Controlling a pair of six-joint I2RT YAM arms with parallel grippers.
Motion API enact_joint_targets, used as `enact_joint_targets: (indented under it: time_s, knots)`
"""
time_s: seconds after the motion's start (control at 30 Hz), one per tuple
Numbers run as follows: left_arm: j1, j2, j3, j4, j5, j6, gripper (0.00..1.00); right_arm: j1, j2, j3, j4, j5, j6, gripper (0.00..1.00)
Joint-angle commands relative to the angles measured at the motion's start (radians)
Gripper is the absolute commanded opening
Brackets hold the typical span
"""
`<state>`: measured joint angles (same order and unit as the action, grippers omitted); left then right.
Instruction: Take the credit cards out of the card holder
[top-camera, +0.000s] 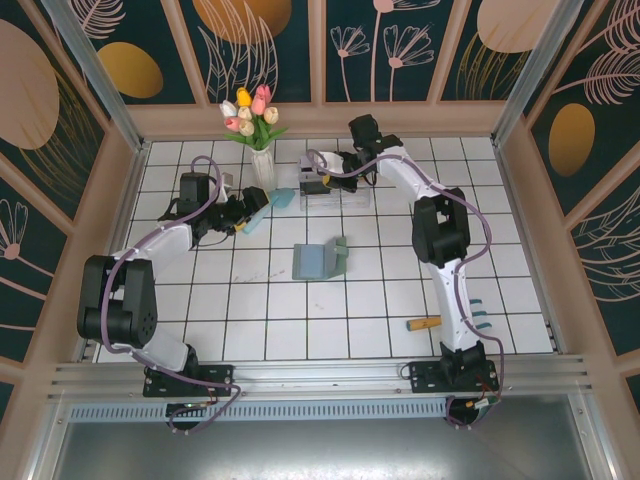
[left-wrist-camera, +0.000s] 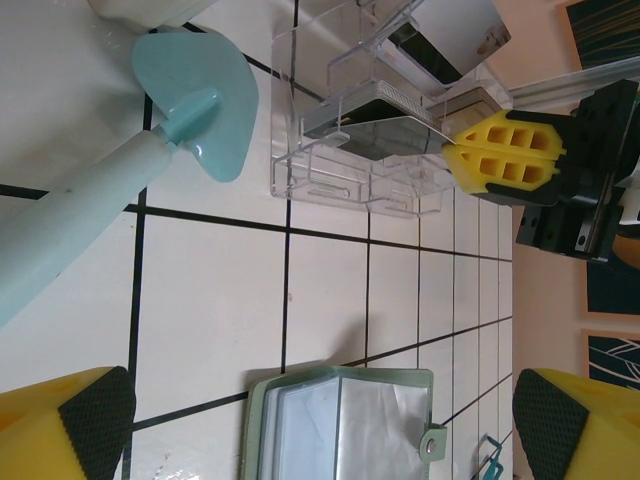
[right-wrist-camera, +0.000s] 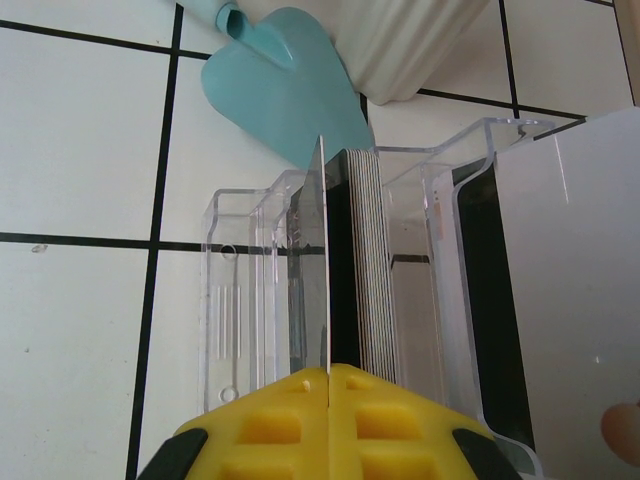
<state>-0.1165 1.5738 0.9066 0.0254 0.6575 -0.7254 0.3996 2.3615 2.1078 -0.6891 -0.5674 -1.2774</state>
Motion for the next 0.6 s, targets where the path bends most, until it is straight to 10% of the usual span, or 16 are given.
enact_joint_targets:
  time_s: [0.0, 0.57]
  knots:
    - [0.005, 0.014, 0.003, 0.015, 0.024, 0.014, 0.98, 0.008, 0.024, 0.038, 0.031, 0.011, -0.019, 0.01]
    - [0.005, -0.013, 0.009, 0.001, -0.01, 0.027, 0.98, 0.012, -0.034, 0.049, 0.044, -0.067, 0.057, 0.24]
